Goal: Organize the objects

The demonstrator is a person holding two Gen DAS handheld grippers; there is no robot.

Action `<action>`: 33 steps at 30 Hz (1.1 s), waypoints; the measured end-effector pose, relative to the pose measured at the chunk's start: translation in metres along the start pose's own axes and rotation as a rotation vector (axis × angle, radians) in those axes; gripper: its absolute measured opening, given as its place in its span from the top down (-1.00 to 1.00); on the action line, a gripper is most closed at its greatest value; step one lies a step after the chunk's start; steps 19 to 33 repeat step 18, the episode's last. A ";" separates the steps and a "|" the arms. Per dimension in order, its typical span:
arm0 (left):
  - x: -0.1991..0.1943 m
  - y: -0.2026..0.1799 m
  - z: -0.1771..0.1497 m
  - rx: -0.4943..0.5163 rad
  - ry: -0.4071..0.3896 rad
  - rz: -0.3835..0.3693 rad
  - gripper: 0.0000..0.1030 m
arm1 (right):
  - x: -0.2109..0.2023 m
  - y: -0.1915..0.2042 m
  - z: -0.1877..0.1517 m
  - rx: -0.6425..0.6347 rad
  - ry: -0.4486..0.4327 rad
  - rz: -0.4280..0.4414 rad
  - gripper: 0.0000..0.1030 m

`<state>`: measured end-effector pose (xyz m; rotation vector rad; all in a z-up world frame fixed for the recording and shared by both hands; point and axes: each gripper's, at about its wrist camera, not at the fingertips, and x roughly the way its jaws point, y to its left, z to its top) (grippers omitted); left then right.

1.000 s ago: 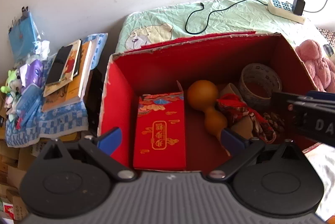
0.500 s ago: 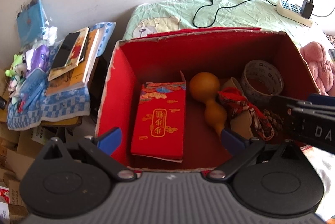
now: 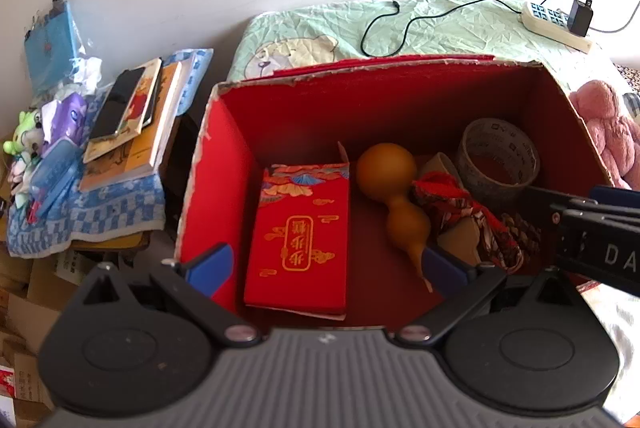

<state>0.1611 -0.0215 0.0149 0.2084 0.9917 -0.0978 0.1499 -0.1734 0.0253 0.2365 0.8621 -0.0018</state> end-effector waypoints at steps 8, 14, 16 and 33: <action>0.003 0.000 0.002 0.012 -0.007 -0.018 -0.96 | 0.003 0.003 0.002 -0.010 0.002 -0.018 -0.35; 0.005 0.002 0.004 0.013 -0.017 -0.029 -0.95 | 0.005 0.006 0.004 -0.016 -0.003 -0.019 -0.35; 0.004 0.003 0.004 0.011 -0.028 -0.032 -0.94 | 0.006 0.007 0.004 -0.015 0.000 -0.018 -0.35; 0.005 0.004 0.006 0.009 -0.031 -0.025 -0.94 | 0.007 0.007 0.004 -0.012 0.001 -0.017 -0.35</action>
